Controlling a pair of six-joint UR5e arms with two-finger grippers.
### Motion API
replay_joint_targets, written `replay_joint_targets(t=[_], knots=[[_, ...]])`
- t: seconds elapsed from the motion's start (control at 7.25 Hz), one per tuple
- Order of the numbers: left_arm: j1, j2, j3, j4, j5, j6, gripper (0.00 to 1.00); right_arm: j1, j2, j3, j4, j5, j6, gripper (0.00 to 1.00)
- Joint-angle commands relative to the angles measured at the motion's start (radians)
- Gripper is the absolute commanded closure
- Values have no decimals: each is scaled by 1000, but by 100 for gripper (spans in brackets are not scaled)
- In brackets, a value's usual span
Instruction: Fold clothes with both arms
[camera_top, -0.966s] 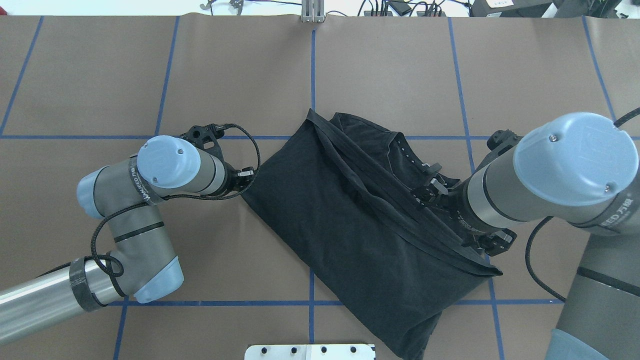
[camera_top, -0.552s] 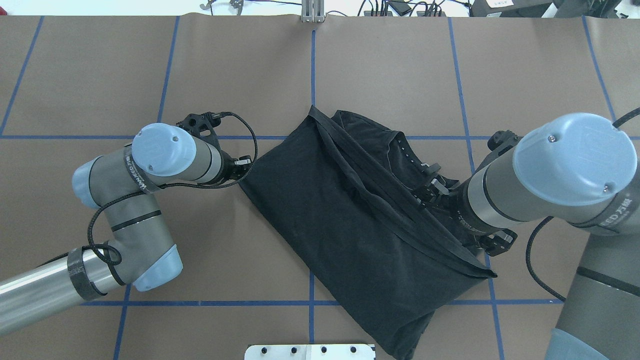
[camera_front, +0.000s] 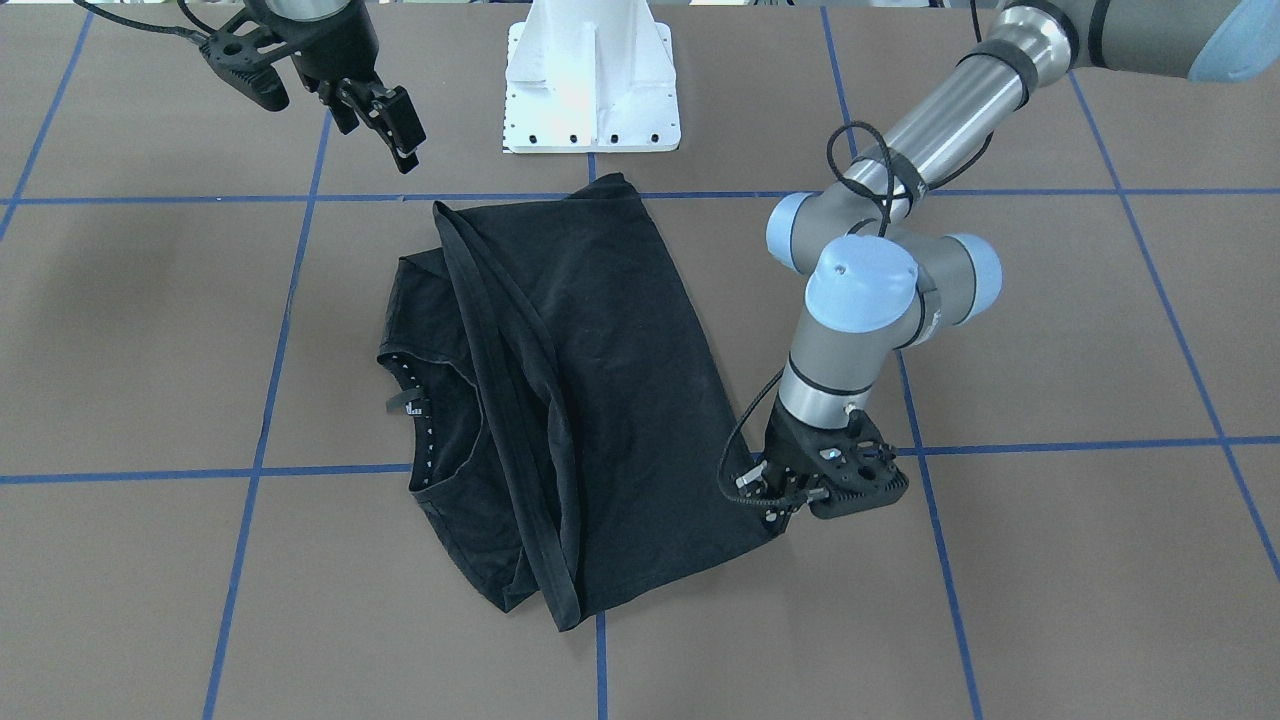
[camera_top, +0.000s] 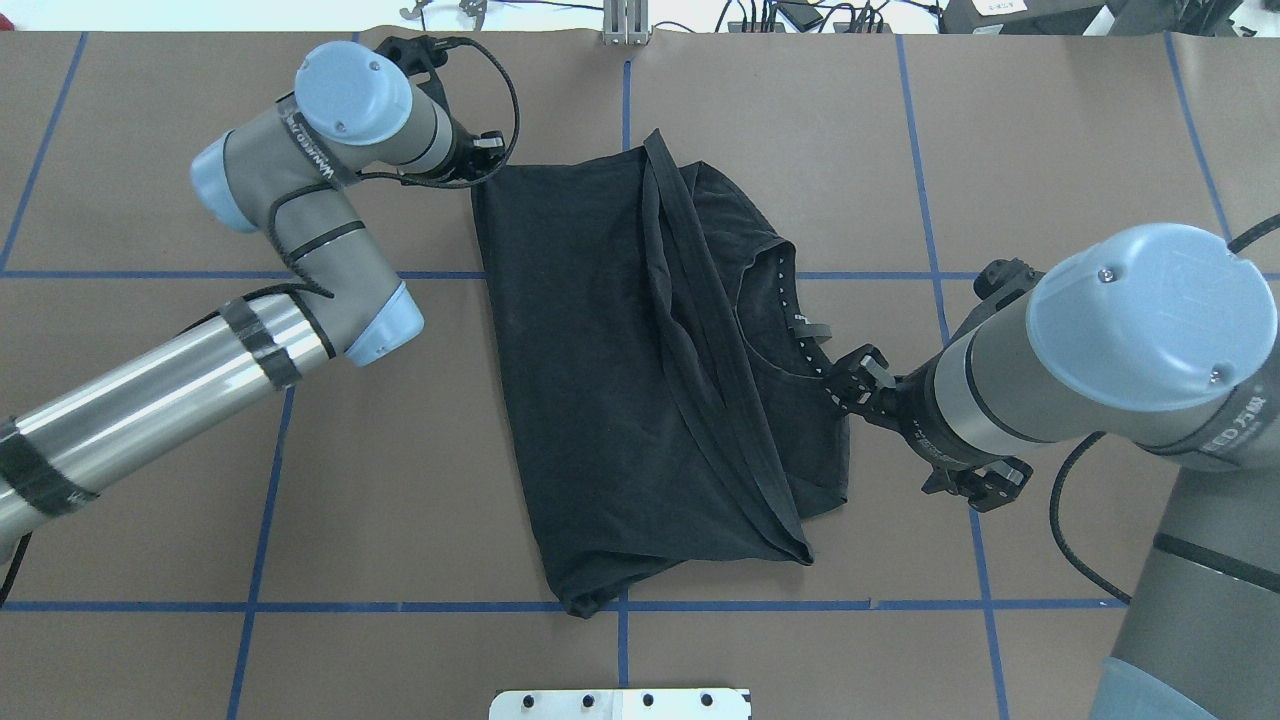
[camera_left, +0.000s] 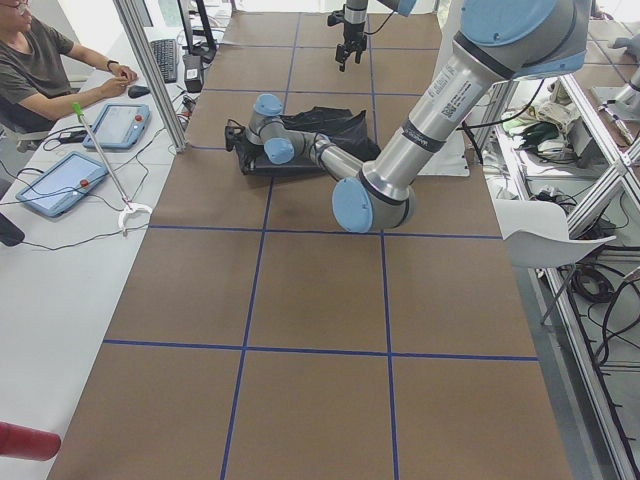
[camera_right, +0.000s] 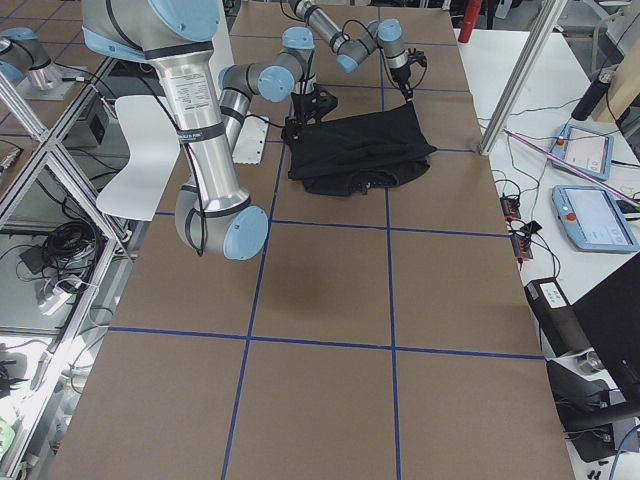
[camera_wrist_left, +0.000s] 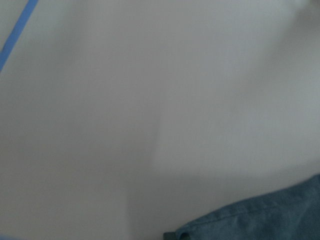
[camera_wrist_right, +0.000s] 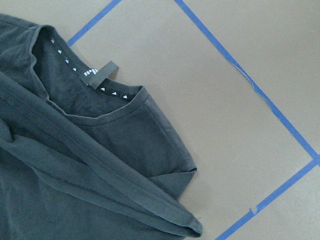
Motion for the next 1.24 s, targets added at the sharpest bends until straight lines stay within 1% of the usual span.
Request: replay_joint_targets(t=[0.0,0.14,0.28,0.41,0.55,0.69,0.83,0.97,1.1], knots=[[-34,-175,307,-193,6,14,100,4,1,-2,6,-13,0,0],[-34,-207,371,-224,15,14,100,2,2,-6,9,-23,-2,0],[-34,-211,373,-226,13,36,19,-2,4,-11,14,-30,-5,0],[-42,-209,355,-225,13,66,0,-10,34,-29,14,-62,-8,0],[-46,-167,262,-213,4,73,0,-37,103,-107,14,-91,-11,0],[-46,-48,100,-182,-34,75,0,-67,169,-183,16,-133,-14,0],[-49,55,-64,-138,-107,75,0,-80,226,-259,14,-141,-67,0],[-49,175,-231,-119,-115,77,0,-103,285,-328,11,-142,-192,0],[-49,276,-353,-117,-126,83,0,-143,286,-366,11,-154,-377,1]])
